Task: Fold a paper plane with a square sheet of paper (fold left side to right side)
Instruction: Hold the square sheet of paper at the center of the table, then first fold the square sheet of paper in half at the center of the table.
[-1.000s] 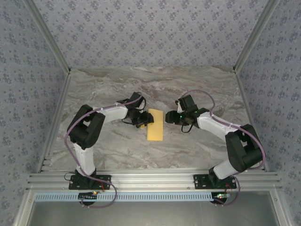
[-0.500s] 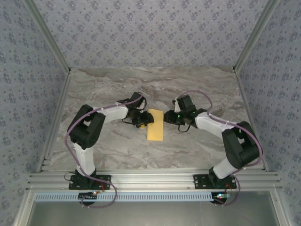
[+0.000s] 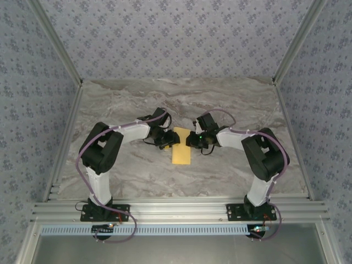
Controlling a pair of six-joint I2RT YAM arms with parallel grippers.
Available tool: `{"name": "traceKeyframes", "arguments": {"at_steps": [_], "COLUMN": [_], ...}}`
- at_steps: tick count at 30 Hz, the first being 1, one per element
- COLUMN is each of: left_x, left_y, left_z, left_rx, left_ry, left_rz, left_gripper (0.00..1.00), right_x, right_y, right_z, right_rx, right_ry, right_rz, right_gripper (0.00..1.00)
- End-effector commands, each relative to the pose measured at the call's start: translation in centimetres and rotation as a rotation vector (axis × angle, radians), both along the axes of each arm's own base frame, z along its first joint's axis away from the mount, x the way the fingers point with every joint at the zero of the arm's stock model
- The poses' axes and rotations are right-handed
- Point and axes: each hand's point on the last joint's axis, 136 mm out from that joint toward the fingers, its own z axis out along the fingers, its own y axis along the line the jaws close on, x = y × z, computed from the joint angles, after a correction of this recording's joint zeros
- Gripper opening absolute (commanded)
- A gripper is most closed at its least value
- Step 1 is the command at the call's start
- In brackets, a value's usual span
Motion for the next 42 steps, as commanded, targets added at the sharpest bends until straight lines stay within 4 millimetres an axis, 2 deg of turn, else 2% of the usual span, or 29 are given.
{"name": "traceKeyframes", "arguments": {"at_steps": [1,5,8,11,20,23,25,28,34,38,42], "left_x": [-2.1,-2.0,-1.8,-1.2,0.6,0.7,0.7,0.1,-0.8,-0.9,-1.1], "left_y": [1.4,1.3,1.2,1.5,2.4,2.0,1.1,-1.2,-4.1,-4.1,-2.6], "left_z": [-5.2,-5.0,-4.1,-2.1,5.9,7.6,8.4,8.8,7.4,5.3,2.5], "left_rx": [0.136,0.133,0.126,0.118,0.051,0.011,-0.049,-0.161,-0.240,-0.214,-0.112], "left_ry": [0.077,0.075,0.054,0.012,-0.160,-0.198,-0.208,-0.181,-0.118,-0.083,-0.057], "left_rz": [-0.004,-0.004,-0.010,-0.013,-0.005,-0.009,-0.023,-0.065,-0.132,-0.133,-0.117], "left_gripper": [0.48,0.48,0.48,0.51,0.55,0.51,0.44,0.32,0.23,0.21,0.20], "right_x": [-0.3,-0.9,-1.3,-1.8,-2.1,-2.1,-2.1,-2.1,-2.0,-2.0,-2.1], "right_y": [-0.3,-0.9,-1.4,-1.9,-1.9,-1.9,-1.9,-1.9,-1.8,-1.7,-1.8], "right_z": [-0.8,-2.0,-2.9,-3.6,-4.3,-4.4,-4.5,-4.5,-4.4,-4.3,-4.3], "right_rx": [-0.046,-0.087,-0.122,-0.150,-0.165,-0.167,-0.171,-0.174,-0.182,-0.184,-0.198], "right_ry": [0.032,0.070,0.095,0.115,0.136,0.137,0.138,0.138,0.136,0.135,0.136], "right_rz": [0.007,0.009,0.011,0.014,0.020,0.023,0.023,0.025,0.033,0.036,0.043], "right_gripper": [0.11,0.11,0.10,0.11,0.11,0.11,0.11,0.11,0.11,0.11,0.11]}}
